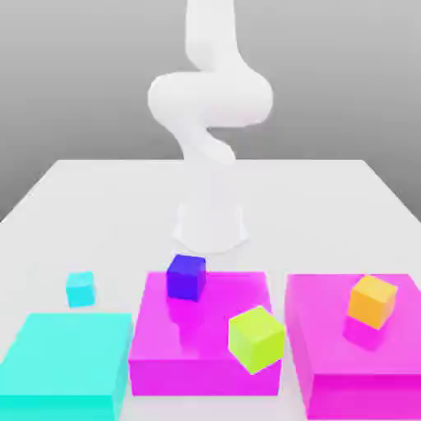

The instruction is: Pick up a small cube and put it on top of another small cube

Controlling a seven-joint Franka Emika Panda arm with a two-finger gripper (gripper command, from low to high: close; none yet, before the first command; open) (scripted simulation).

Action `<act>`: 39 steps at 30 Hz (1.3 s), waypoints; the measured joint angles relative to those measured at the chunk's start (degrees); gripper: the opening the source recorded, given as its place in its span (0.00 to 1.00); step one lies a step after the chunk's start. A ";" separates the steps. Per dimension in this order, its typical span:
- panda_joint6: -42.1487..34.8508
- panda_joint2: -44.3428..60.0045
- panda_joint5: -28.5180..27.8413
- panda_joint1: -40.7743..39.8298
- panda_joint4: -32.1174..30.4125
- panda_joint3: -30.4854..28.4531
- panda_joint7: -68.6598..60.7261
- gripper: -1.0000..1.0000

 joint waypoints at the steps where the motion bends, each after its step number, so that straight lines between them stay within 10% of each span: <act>1: 1.52 1.94 -0.99 -0.56 -1.61 -1.51 -2.00 0.50; 13: 19.04 24.38 -8.90 -7.52 -20.04 -22.25 -27.91 0.50; 20: 29.58 38.41 -3.43 -10.68 -30.50 -33.18 -49.36 0.50; 27: 40.36 53.75 25.73 -30.69 -28.60 -7.25 -72.76 0.50; 28: 42.07 55.73 26.88 -34.42 -28.17 -3.27 -73.69 0.50; 29: 43.16 57.04 27.71 -36.70 -27.88 -0.81 -74.39 0.00; 39: 39.25 52.05 20.78 -31.13 -29.22 -8.07 -69.08 0.00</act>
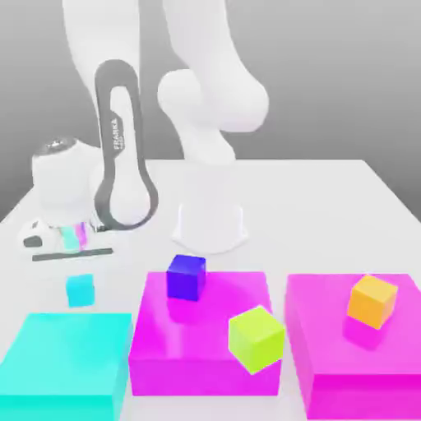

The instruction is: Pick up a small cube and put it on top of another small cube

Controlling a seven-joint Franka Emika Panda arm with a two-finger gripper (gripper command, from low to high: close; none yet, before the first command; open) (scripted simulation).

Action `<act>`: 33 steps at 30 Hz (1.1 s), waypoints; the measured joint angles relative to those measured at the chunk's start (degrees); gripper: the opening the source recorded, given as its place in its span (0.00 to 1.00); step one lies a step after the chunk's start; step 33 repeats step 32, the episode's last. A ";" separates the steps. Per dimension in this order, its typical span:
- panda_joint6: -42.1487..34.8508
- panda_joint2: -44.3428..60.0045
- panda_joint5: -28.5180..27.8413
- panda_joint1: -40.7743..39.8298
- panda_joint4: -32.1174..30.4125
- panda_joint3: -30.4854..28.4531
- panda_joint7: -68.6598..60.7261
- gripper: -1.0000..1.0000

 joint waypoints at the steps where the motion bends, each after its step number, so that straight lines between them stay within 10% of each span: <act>1: -1.44 -2.04 -3.97 1.43 -0.55 -2.44 2.93 0.00; 7: -11.29 -14.59 -19.99 1.48 -2.88 -3.03 18.37 0.00; 22: -38.90 -44.48 -12.31 16.02 -5.16 17.76 47.73 0.00; 29: -27.42 -36.20 -10.63 17.04 -8.27 20.82 50.04 0.00; 30: -25.86 -34.97 -10.57 16.99 -8.60 20.95 50.05 1.00; 33: -25.86 -34.97 -10.57 16.99 -8.60 20.95 50.05 1.00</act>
